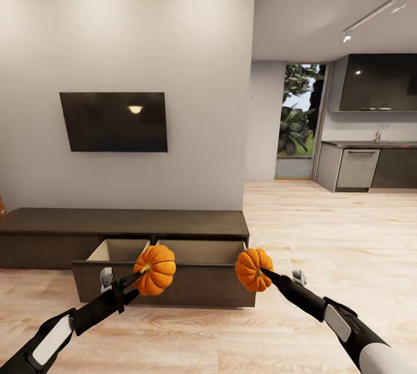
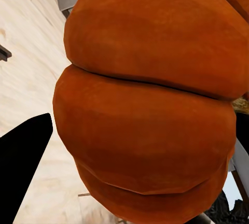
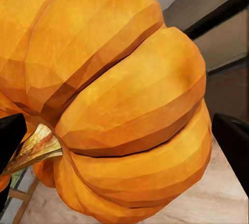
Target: Place each of the two pumpkins and all three candles from the living room inside a cabinet in the living room (use any cabinet), then make sure every cabinet is closed, and position the cauldron so it is next to a table in the living room.
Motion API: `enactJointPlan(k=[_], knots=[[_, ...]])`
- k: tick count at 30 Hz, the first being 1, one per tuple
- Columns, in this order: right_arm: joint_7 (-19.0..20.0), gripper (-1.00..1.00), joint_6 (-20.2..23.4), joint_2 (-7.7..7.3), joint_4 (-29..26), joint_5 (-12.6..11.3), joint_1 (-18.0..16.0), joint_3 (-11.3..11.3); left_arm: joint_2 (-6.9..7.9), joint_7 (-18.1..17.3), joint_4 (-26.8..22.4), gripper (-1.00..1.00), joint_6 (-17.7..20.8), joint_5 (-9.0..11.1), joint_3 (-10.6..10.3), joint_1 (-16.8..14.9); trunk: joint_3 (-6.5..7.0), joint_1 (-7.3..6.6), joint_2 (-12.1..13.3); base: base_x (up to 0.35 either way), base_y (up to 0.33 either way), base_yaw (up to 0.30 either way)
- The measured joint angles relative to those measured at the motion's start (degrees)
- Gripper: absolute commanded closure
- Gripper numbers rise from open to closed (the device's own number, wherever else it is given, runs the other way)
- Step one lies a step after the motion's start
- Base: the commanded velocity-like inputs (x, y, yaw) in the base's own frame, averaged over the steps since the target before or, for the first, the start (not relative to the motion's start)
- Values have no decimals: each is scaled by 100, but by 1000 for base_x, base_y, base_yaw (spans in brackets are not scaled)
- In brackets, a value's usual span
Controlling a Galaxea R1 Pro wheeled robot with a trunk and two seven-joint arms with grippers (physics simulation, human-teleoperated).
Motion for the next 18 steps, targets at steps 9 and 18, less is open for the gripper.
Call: enactJointPlan(k=[9, 18], knots=[[-15, 100, -206, 16, 0, 305, 0, -2, 0, 6, 0, 100, -1, -8, -1, 1, 161, -198, 361, 0, 0, 0], [-9, 100, -189, 24, -73, 323, 0, 8, -5, 9, -3, 100, -1, -9, -1, 0, 323, -396, 722, 0, 0, 0]])
